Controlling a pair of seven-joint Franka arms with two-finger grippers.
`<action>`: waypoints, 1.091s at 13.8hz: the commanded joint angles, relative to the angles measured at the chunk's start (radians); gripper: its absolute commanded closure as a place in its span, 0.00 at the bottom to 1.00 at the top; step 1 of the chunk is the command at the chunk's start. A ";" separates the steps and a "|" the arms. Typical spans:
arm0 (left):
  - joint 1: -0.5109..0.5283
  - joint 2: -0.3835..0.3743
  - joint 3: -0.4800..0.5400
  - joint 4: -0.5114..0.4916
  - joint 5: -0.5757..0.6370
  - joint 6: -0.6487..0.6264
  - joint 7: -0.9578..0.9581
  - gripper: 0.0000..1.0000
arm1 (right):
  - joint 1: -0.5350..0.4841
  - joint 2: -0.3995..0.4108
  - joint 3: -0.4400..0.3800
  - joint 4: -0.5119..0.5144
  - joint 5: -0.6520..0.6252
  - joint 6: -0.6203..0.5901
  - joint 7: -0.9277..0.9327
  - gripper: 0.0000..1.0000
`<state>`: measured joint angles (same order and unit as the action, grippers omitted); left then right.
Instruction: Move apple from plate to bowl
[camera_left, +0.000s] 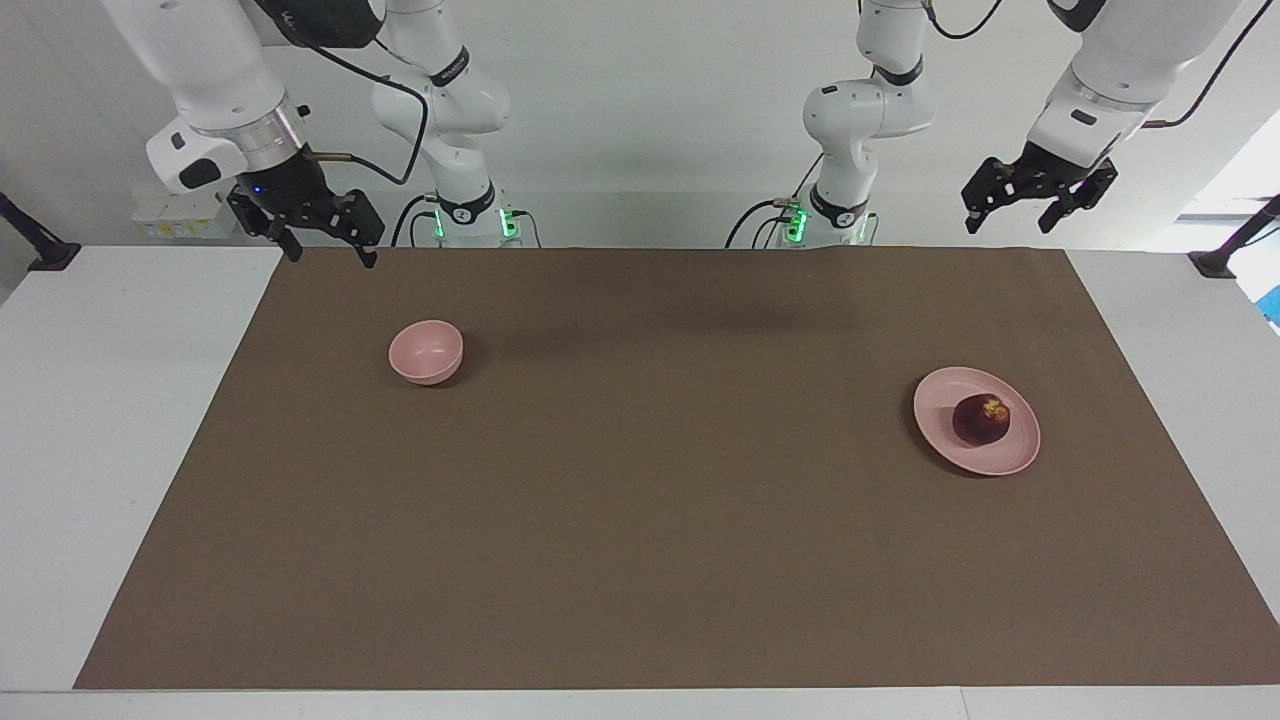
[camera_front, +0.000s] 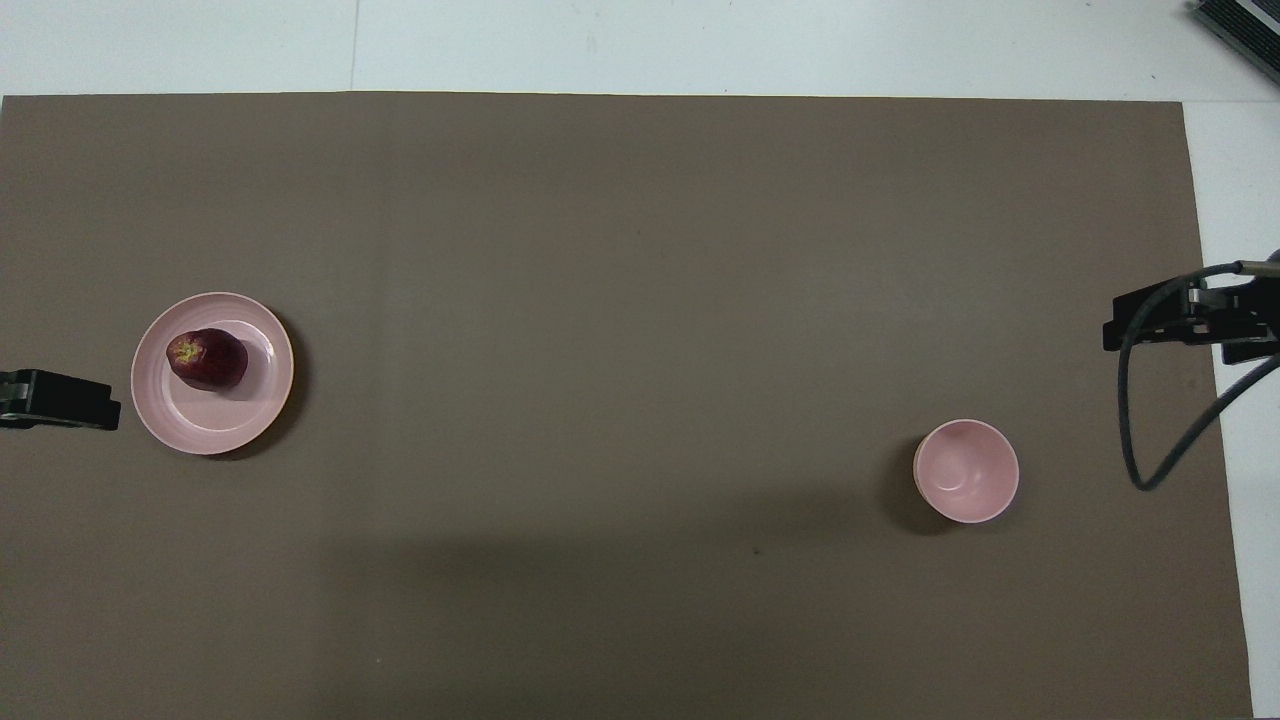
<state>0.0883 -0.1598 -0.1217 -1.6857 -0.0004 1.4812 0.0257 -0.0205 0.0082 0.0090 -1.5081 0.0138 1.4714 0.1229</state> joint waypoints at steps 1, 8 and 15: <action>0.007 -0.011 -0.001 0.024 0.003 0.025 -0.009 0.00 | -0.009 0.007 0.011 0.017 -0.012 -0.016 -0.015 0.00; 0.002 0.000 -0.001 0.029 0.002 0.065 -0.013 0.00 | -0.007 -0.007 0.009 -0.007 0.002 -0.016 -0.008 0.00; 0.050 0.020 0.008 -0.038 -0.001 0.189 -0.027 0.00 | -0.009 -0.008 0.008 -0.009 0.002 -0.016 -0.003 0.00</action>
<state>0.1121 -0.1522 -0.1114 -1.6883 -0.0004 1.5969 0.0058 -0.0196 0.0086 0.0107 -1.5101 0.0140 1.4678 0.1229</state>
